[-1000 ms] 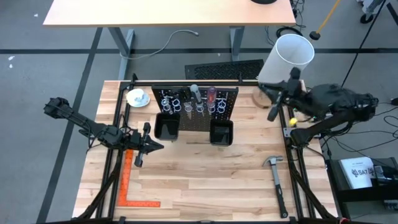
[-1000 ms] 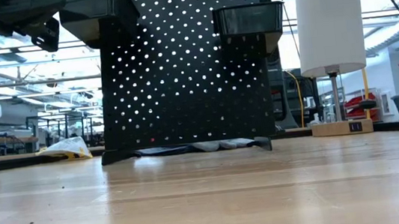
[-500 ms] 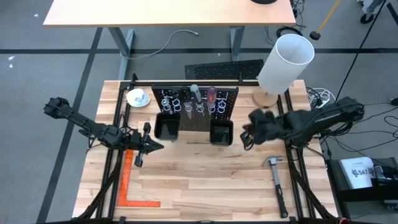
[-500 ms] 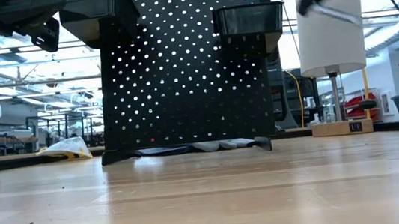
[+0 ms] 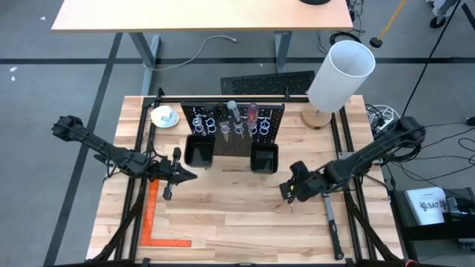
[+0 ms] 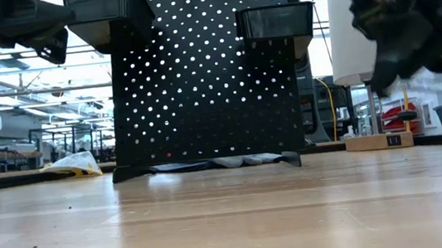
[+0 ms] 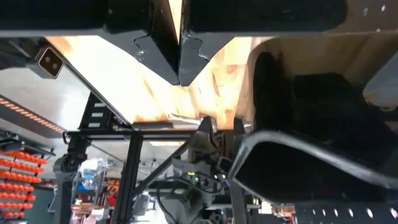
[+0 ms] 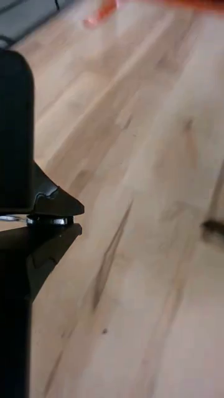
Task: Hang tools onto peg board
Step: Remove the silver wrench from the black peg board
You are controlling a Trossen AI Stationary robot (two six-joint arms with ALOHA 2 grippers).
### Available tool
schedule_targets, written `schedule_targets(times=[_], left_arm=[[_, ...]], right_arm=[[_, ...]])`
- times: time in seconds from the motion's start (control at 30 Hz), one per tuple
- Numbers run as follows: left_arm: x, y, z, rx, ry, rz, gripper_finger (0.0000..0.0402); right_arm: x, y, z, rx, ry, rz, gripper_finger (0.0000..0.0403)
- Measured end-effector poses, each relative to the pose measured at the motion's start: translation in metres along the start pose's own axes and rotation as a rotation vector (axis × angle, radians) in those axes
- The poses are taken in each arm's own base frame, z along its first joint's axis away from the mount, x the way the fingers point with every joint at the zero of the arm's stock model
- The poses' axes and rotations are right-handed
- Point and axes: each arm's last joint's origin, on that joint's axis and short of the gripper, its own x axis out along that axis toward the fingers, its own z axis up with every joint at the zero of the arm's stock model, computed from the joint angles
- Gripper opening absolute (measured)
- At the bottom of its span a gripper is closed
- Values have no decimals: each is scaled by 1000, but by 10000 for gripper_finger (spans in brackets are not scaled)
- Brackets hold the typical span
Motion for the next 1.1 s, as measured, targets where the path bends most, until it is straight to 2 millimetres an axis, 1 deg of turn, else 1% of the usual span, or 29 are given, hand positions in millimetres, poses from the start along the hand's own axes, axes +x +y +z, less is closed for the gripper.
schedule_targets(times=[0.23,0.37,0.47,0.63,0.77,0.87,1.1], left_arm=[[4,-1,-4,5,29,9,13],[5,-1,-6,-12,42,26,13],[6,0,-5,-8,35,60,13],[6,1,-1,20,-5,89,13],[6,1,1,18,-24,88,13],[6,1,1,15,-31,88,13],[6,1,1,14,-33,87,13]], right_arm=[[32,-3,-19,112,30,-79,7],[45,-5,-26,157,28,-102,7],[52,-6,-29,176,26,-112,7],[57,-7,-30,174,22,-128,8],[57,-8,-30,169,18,-131,15],[57,-8,-30,167,15,-134,32],[57,-8,-29,165,-11,-128,86]])
